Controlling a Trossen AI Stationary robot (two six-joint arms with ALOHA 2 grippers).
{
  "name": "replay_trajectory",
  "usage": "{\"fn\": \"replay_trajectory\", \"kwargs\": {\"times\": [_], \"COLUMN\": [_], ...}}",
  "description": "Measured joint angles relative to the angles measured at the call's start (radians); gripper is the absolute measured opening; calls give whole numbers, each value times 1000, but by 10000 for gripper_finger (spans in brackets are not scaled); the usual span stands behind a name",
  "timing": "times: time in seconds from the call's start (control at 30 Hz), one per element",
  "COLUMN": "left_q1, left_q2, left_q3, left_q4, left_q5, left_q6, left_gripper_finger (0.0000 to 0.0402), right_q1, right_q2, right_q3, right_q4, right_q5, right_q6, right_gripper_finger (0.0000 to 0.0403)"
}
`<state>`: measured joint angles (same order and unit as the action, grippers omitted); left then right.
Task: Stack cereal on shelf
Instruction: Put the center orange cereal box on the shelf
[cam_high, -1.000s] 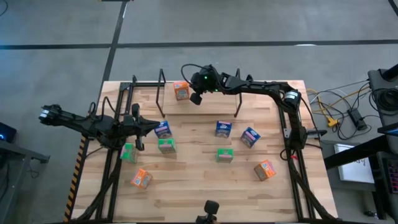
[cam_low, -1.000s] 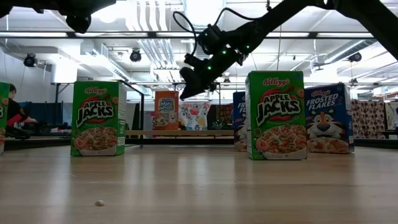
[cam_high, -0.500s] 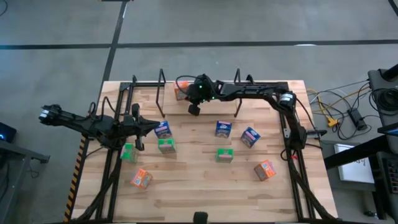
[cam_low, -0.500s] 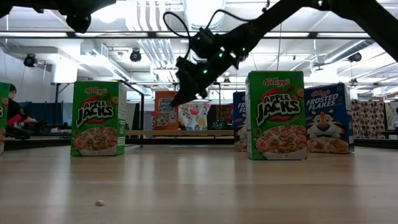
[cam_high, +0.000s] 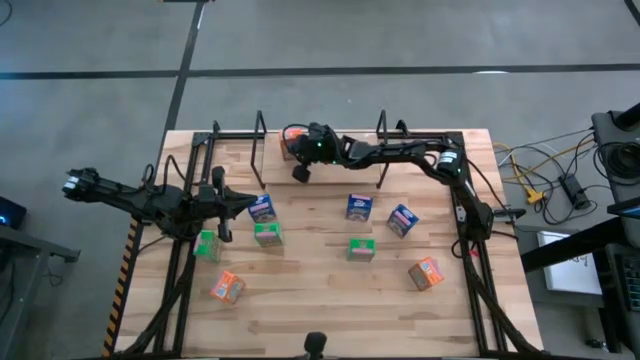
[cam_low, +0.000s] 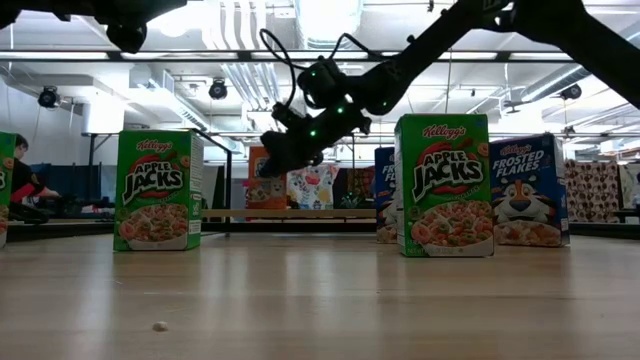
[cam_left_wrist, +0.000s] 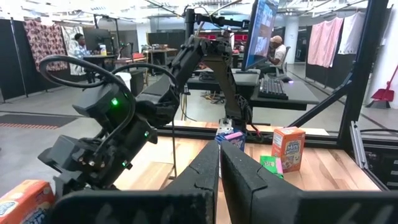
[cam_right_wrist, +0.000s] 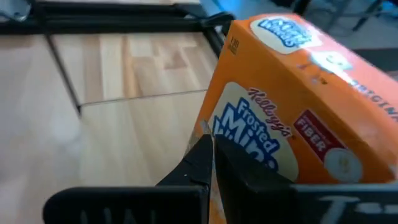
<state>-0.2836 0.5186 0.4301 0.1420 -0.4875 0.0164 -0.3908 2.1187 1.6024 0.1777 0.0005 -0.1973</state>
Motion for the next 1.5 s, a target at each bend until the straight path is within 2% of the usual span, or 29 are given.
{"fn": "replay_trajectory", "kwargs": {"times": [0.5, 0.77, 0.9, 1.27, 1.5], "left_q1": [0, 0, 0, 0, 0], "left_q2": [2, 2, 2, 6, 6], "left_q3": [0, 0, 0, 0, 0], "left_q4": [0, 0, 0, -1, 0], "left_q5": [0, 0, 0, 0, 0], "left_q6": [0, 0, 0, -3, -1], "left_gripper_finger": [0, 0, 0, 0, 0], "right_q1": [-3, -9, -1, -3, -63], "right_q2": [19, 16, -12, -143, -142], "right_q3": [0, 0, 0, 0, 0], "right_q4": [91, 81, 17, -343, -344], "right_q5": [60, 62, 61, 53, 56], "right_q6": [-39, -50, -50, -67, -65], "right_gripper_finger": [9, 9, 9, 9, 9]}}
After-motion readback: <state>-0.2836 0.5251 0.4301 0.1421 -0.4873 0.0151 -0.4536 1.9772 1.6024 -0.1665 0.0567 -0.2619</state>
